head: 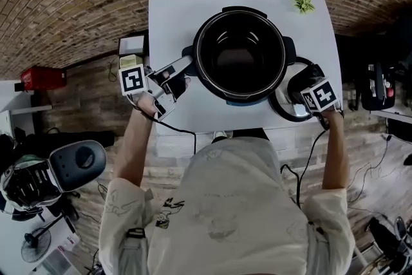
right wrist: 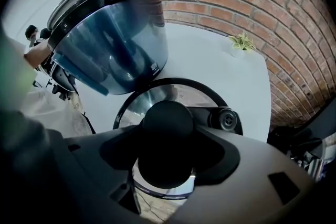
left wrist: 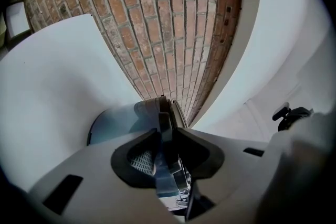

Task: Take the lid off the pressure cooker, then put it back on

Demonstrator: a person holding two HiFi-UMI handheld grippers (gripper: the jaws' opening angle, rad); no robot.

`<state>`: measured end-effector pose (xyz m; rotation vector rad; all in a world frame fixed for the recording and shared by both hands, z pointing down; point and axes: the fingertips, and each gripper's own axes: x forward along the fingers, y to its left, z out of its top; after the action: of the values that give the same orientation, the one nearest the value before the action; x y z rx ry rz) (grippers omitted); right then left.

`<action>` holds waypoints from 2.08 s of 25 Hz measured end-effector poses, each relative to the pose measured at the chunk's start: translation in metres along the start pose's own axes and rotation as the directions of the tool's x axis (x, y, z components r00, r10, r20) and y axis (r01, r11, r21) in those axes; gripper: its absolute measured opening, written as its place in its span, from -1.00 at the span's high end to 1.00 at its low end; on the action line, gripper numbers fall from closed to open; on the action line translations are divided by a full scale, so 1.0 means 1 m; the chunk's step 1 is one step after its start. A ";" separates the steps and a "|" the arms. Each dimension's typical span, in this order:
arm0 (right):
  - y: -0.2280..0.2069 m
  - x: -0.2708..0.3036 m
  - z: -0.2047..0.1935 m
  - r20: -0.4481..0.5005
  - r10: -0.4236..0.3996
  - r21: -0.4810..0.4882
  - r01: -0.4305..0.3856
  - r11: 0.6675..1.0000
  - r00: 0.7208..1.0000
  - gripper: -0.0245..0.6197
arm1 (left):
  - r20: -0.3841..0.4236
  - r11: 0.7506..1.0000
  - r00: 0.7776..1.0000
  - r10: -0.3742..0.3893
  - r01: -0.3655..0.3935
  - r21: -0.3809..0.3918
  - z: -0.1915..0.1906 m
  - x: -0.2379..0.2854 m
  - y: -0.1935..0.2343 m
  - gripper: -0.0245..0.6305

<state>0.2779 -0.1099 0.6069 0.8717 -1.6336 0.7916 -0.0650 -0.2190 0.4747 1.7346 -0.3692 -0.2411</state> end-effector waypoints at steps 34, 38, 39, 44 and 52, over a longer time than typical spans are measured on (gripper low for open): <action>-0.019 -0.170 0.013 0.043 -0.081 -0.103 0.085 0.991 0.996 0.01 | 0.090 0.994 0.995 -0.042 0.051 -0.097 0.002 -0.003 0.000 0.70; -0.013 -0.215 0.029 0.075 -0.097 -0.116 0.106 0.988 0.992 0.01 | 0.104 0.993 0.993 -0.051 0.062 -0.102 0.003 -0.004 -0.001 0.70; -0.010 -0.225 0.034 0.087 -0.094 -0.120 0.104 0.987 0.992 0.01 | 0.106 0.993 0.993 -0.053 0.064 -0.102 0.003 -0.004 -0.001 0.70; 0.015 -0.258 0.067 0.155 -0.038 -0.171 0.065 0.983 0.987 0.01 | 0.116 0.991 0.991 -0.064 0.076 -0.107 0.003 -0.005 -0.003 0.70; 0.068 -0.245 0.136 0.154 0.084 -0.335 -0.028 0.942 0.984 0.01 | 0.135 0.989 0.988 -0.076 0.092 -0.116 0.005 -0.003 0.000 0.70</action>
<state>0.1922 -0.1543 0.3352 0.6653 -1.8805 0.4693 -0.0696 -0.2220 0.4736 1.6203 -0.3689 -0.4310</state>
